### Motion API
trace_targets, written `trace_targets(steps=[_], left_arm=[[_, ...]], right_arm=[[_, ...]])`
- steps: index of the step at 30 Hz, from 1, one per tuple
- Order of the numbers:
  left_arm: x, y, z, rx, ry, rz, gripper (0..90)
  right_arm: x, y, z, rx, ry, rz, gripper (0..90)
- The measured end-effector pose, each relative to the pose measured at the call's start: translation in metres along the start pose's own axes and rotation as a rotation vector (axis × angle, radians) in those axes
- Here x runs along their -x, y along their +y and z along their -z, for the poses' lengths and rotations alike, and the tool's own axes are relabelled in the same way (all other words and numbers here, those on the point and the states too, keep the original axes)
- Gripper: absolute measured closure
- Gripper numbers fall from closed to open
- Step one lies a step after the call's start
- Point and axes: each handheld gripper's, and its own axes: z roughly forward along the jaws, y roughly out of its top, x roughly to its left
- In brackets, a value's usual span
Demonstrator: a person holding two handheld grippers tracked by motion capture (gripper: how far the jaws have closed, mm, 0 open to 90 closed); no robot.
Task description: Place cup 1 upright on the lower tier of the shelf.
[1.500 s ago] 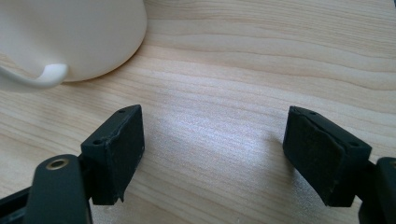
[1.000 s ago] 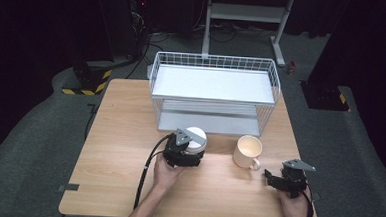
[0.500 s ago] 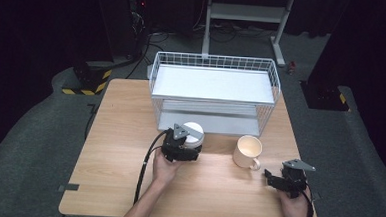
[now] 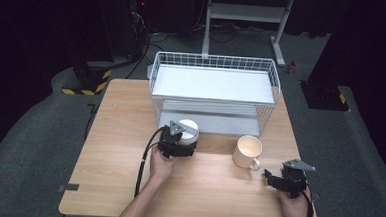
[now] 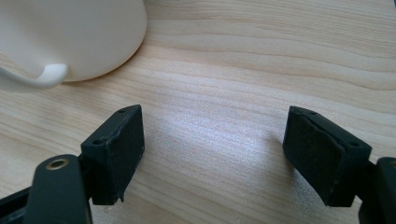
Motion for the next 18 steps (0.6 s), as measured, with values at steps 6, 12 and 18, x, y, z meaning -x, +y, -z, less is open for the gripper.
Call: trace_targets(steps=[6,12,18], left_arm=[[-0.005,0.007,-0.001,0.017,0.011,0.012,19.3],[-0.013,0.006,-0.007,0.014,0.016,0.05,19.3],[-0.019,0.007,-0.01,0.002,0.037,0.048,19.3]], right_arm=[[0.0,0.0,0.0,0.0,0.0,0.0,20.9],[0.0,0.0,0.0,0.0,0.0,0.0,20.9],[0.0,0.0,0.0,0.0,0.0,0.0,20.9]])
